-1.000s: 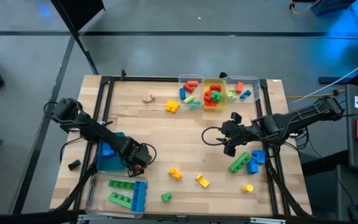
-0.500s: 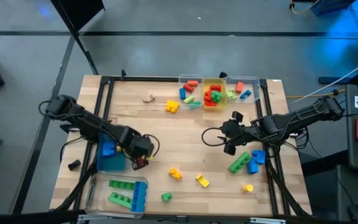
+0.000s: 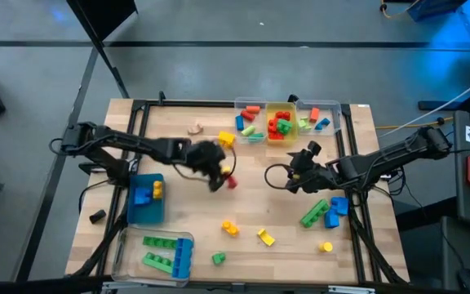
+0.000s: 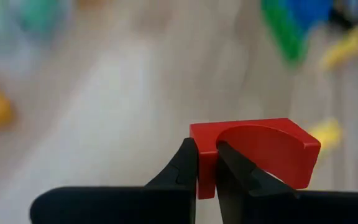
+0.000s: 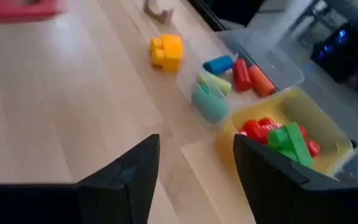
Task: Sort blocks by size
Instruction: Put the red arch block into the top right transparent bin
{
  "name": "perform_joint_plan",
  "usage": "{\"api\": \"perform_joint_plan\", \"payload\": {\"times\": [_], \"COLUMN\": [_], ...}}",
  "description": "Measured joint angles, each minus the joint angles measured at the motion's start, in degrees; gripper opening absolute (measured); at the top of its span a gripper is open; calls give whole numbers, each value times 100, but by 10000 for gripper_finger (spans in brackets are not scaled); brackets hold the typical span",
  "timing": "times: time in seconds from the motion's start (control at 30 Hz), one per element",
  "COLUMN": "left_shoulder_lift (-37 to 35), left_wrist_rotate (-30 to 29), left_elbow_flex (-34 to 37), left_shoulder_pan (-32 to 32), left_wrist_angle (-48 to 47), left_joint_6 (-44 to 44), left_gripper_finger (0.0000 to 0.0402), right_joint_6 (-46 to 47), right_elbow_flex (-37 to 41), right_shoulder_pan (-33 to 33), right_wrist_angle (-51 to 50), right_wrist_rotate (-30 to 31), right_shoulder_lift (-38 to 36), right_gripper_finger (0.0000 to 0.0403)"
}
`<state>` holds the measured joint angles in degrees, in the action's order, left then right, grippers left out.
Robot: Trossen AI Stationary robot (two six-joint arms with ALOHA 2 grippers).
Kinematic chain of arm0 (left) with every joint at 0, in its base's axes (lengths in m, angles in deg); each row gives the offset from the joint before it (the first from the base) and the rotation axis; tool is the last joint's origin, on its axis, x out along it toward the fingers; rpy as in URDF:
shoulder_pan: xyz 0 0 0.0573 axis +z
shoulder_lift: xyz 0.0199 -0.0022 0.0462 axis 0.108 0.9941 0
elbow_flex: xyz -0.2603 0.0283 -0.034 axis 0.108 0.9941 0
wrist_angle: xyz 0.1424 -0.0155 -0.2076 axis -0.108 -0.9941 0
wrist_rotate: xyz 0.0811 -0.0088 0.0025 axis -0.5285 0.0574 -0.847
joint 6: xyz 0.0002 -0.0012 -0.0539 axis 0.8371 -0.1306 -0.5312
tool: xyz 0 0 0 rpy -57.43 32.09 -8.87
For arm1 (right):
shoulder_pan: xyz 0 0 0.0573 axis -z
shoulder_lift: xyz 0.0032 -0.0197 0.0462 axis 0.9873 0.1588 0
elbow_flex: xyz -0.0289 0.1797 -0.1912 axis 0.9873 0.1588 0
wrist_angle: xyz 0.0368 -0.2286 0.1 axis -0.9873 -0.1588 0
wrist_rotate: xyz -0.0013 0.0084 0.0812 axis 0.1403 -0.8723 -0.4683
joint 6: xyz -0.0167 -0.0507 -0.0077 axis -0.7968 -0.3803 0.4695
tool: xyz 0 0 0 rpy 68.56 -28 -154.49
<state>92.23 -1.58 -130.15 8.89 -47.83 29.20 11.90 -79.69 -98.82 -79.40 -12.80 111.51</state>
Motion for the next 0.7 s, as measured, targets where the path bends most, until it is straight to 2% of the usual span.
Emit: {"api": "perform_joint_plan", "payload": {"times": [0.1,0.23,0.47,0.53,0.7], "left_shoulder_lift": [-4,-9,-9,-9,-9], "left_wrist_rotate": [4,6,18,16,-16], "left_elbow_flex": [-2,-2,-2,-2,-2], "left_shoulder_pan": [374,754,987,978,890], "left_wrist_angle": [695,1085,1591,1738,2015], "left_joint_6": [-279,-679,-1022,-1077,-1164], "left_gripper_finger": [19,21,19,22,18], "right_joint_6": [-688,-1942,-5025,-5417,-5473], "right_elbow_flex": [30,32,30,25,25], "right_shoulder_pan": [-2,0,10,56,399], "right_wrist_angle": [563,1876,4181,4643,5034], "right_wrist_rotate": [-15,-46,-28,-14,-177], "right_shoulder_lift": [22,225,927,1091,1313], "right_gripper_finger": [207,207,207,207,207]}}
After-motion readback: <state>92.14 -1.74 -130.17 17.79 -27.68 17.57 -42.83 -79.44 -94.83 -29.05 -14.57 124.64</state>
